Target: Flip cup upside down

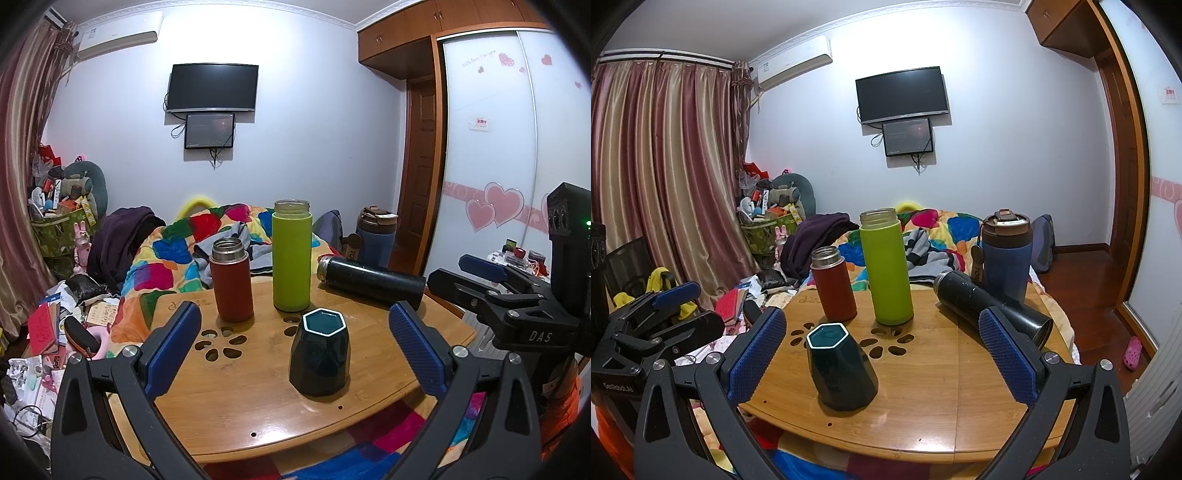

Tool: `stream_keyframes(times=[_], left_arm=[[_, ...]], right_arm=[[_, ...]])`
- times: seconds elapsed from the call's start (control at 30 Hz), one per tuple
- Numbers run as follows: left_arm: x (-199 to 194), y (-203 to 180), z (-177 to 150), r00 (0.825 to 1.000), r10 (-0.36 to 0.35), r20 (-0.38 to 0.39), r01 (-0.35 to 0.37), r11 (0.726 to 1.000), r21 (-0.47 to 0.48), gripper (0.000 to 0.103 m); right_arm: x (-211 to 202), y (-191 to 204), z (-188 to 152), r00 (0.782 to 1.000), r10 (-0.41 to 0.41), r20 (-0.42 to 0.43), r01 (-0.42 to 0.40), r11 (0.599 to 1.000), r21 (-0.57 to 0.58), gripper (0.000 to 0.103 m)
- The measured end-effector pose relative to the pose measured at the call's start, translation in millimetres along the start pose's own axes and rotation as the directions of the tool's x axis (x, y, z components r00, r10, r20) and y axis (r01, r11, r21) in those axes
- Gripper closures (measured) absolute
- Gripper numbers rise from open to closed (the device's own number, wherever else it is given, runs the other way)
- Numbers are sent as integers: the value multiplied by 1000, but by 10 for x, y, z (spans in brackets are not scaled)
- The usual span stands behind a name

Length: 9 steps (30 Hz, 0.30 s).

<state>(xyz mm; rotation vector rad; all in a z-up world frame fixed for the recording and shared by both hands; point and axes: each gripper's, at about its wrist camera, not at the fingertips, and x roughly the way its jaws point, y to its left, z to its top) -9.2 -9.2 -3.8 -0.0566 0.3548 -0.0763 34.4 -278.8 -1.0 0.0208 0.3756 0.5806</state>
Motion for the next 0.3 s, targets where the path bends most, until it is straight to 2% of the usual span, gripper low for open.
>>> stream_keyframes(times=[0.3], left_arm=[[21,-7,-31,1000,1,-5,-1,1000,-8,0]], right_arm=[[20,0,-18,1000,3,-7,-3,1000,6,0]])
